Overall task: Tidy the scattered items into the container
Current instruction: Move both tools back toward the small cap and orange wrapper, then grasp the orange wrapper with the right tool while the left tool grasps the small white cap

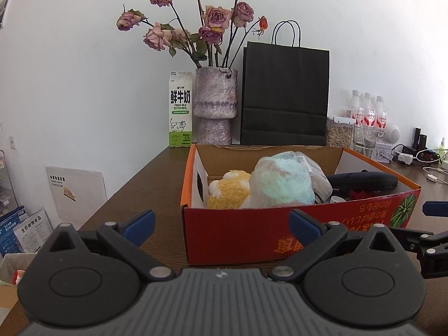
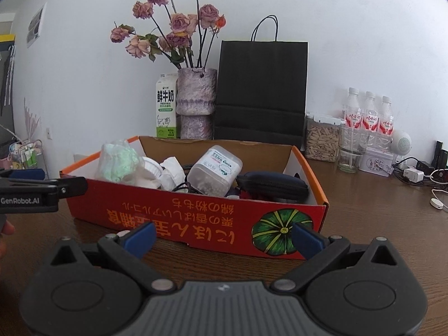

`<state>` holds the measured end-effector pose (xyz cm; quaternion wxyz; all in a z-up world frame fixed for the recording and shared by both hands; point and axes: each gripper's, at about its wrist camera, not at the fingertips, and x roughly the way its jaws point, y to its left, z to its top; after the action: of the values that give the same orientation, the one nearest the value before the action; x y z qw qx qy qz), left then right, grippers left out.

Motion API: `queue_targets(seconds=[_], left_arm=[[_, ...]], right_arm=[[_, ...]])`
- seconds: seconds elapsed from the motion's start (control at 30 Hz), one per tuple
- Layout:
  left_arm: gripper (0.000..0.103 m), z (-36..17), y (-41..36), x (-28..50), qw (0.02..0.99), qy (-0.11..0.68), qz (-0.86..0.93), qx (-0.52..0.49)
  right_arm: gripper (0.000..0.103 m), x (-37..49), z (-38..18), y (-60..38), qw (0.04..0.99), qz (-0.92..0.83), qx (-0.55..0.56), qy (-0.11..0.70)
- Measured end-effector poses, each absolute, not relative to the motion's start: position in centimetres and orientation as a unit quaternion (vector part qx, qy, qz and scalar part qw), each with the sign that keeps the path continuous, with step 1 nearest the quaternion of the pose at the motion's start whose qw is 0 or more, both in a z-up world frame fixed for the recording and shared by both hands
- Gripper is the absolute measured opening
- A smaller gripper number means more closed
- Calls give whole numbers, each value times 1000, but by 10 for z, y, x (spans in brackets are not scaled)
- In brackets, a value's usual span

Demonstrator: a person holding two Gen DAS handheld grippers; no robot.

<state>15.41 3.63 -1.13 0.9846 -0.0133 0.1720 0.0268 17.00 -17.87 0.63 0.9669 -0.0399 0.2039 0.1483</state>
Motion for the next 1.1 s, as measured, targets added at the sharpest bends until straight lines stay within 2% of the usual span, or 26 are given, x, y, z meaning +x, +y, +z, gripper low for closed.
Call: queue_targets(seconds=[0.27, 0.57, 0.9, 1.1], left_arm=[[103, -12, 41, 153, 982, 187, 34, -13], [103, -13, 51, 154, 979, 200, 41, -15], [103, -11, 72, 151, 977, 205, 57, -30], [103, -12, 77, 148, 977, 205, 54, -38]], right_arm=[[103, 177, -2, -171, 955, 165, -52, 240], [97, 185, -7, -145, 945, 178, -47, 271], [61, 198, -9, -115, 937, 173, -39, 301], [48, 203, -9, -108, 937, 166, -23, 307]])
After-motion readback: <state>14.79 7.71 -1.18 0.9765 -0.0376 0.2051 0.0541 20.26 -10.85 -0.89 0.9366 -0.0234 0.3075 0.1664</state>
